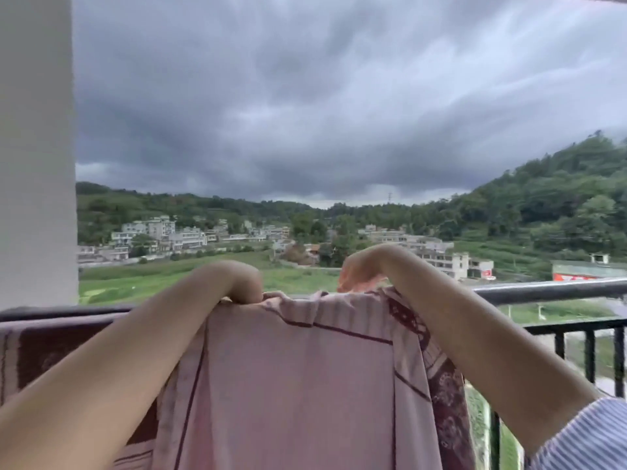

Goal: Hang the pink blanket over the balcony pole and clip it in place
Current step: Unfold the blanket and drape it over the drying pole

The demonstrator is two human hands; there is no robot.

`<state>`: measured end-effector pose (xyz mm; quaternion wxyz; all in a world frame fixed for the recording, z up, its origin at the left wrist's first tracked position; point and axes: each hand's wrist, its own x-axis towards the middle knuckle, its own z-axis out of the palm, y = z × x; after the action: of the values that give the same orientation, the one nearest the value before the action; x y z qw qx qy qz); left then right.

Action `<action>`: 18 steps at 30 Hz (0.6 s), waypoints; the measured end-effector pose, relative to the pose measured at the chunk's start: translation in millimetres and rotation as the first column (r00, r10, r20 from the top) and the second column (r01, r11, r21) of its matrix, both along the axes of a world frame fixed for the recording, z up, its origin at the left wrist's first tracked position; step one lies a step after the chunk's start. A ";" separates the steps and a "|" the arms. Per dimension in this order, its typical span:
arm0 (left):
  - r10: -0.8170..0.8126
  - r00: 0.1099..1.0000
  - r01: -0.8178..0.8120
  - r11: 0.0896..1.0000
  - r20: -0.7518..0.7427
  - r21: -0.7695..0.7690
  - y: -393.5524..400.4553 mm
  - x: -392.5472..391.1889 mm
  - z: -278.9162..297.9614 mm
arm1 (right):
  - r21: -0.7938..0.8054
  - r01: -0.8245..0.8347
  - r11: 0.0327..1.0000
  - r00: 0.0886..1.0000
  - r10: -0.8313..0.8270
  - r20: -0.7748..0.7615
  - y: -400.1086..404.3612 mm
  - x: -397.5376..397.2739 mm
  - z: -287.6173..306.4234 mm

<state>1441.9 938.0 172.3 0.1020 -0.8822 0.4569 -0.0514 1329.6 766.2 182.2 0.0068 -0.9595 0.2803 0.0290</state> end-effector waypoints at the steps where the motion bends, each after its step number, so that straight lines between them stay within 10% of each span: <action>1: -0.014 1.000 0.014 1.000 -0.021 -0.024 -2.4 -6.3 -1.5 | 0.075 -0.036 0.997 0.999 0.034 0.023 0.7 -5.0 -3.8; 4: -0.125 0.992 0.104 0.924 -0.033 -0.368 -4.4 -30.5 -7.0 | 0.087 -0.205 0.975 0.946 0.175 0.274 9.6 -24.7 3.7; 7: -0.303 0.946 0.296 0.664 0.115 -0.686 0.5 -67.0 -24.5 | -0.134 -0.227 0.965 0.790 0.263 0.555 19.2 -57.0 1.3; 15: -0.394 0.825 0.564 0.541 0.404 -0.624 -19.0 -114.4 -55.3 | -0.376 0.265 0.888 0.543 0.185 0.819 29.6 -143.9 -93.0; 18: -0.368 0.818 0.576 0.531 0.443 -0.621 -21.8 -117.5 -57.7 | -0.105 0.226 0.968 0.699 -0.086 0.710 35.9 -152.2 -128.8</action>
<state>1324.4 916.2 114.6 -0.2192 -0.6729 0.6021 -0.3696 1177.5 802.1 53.5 0.0260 -0.8676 0.3388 -0.3631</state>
